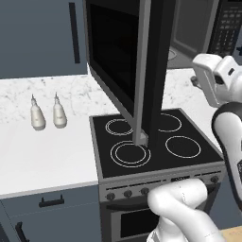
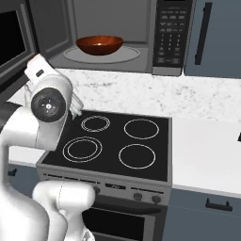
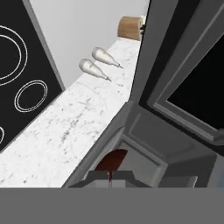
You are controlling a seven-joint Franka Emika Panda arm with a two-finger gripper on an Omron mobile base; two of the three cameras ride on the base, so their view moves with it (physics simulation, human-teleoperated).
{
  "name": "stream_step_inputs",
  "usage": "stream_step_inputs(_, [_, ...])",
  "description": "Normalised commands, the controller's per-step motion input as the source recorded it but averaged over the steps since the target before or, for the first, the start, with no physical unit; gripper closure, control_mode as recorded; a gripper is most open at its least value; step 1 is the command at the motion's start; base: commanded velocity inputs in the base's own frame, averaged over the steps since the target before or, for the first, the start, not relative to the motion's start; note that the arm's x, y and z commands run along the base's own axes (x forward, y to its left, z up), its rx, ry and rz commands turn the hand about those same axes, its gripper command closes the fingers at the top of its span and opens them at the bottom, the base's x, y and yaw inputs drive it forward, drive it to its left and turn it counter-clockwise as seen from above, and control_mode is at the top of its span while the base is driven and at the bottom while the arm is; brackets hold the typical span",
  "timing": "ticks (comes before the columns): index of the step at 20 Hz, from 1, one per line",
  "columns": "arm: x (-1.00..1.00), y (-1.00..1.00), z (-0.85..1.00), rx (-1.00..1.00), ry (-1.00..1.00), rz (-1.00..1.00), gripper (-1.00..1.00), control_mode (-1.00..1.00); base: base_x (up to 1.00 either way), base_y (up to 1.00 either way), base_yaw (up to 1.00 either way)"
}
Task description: Open the microwave, place the bowl with waffle inside the microwave, then close the microwave door and turn it on.
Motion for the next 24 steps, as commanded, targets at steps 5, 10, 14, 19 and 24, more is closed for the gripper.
stream_step_inputs(5, [-1.00, 0.47, 0.00, -0.01, -0.09, -0.12, 1.00, -1.00, 0.00, 0.00, 0.00])
stream_step_inputs(10, [-1.00, 0.62, 0.00, -0.05, -0.10, -0.12, 1.00, -1.00, 0.00, 0.00, 0.00])
stream_step_inputs(14, [-0.88, 0.87, 0.00, -0.07, -0.04, -0.17, 1.00, -1.00, 0.00, 0.00, 0.00])
stream_step_inputs(19, [-0.45, 0.79, 0.00, -0.08, 0.00, -0.21, 1.00, -1.00, 0.00, 0.00, 0.00])
stream_step_inputs(24, [-0.26, 0.90, -0.03, -0.10, 0.00, -0.23, 1.00, -1.00, 0.00, 0.00, 0.00])
